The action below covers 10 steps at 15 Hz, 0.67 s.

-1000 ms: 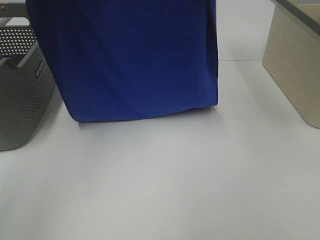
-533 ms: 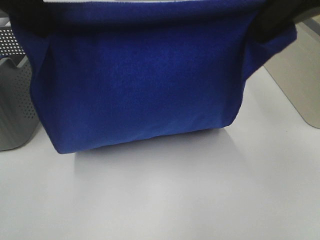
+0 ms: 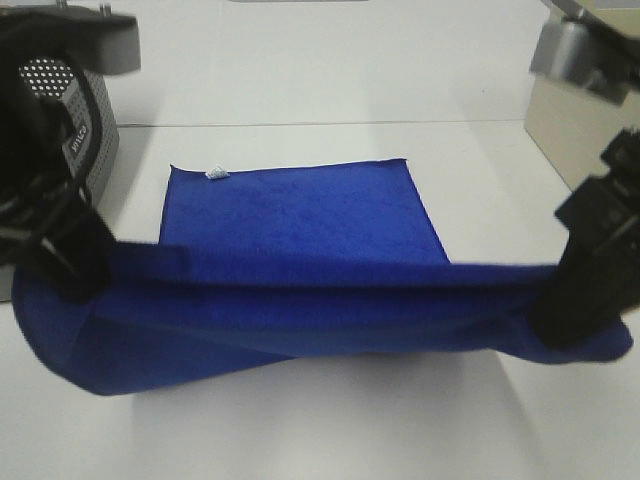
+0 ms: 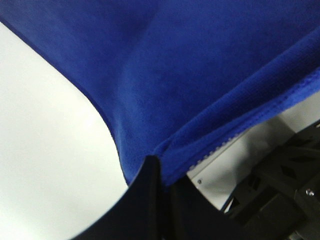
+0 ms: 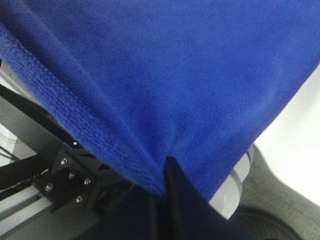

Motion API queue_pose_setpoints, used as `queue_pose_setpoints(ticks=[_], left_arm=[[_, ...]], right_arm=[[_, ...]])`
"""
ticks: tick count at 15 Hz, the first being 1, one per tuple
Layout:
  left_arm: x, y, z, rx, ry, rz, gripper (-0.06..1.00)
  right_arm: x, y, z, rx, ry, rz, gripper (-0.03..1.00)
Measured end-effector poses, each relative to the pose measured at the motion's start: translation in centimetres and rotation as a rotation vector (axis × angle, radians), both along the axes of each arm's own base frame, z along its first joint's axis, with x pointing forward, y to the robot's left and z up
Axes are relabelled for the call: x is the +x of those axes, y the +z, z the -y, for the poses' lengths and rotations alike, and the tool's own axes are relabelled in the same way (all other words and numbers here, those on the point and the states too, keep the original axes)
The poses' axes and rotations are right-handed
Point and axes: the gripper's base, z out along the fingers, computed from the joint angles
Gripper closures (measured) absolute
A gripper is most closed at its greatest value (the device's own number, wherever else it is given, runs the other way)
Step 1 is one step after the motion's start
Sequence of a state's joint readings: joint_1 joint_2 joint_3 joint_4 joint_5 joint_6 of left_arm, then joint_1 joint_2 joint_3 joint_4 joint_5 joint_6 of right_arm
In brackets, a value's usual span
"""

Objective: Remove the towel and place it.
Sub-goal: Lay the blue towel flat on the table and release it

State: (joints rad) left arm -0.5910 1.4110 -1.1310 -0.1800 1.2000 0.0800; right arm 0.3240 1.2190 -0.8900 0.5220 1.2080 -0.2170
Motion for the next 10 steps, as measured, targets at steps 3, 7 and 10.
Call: queue_pose_setpoints(ticks=[3,7,10], left_arm=[[-2.7,-3.5,0.6,0.021,-0.034,-0.149,0.94],[-6.1,-7.3,0.5,0.046,-0.024,-0.315,0.94],[-7.2,-8.8,-0.2,0.065,0.008,-0.384,0.94]], right_arm=[[-2.1,-3.9,0.5,-0.03,0.002,-0.15,0.95],[-4.0,-7.5,0.7,-0.027,-0.013,-0.325,0.95],[-4.8,-9.0,0.5,0.008,-0.007,-0.411,0.95]])
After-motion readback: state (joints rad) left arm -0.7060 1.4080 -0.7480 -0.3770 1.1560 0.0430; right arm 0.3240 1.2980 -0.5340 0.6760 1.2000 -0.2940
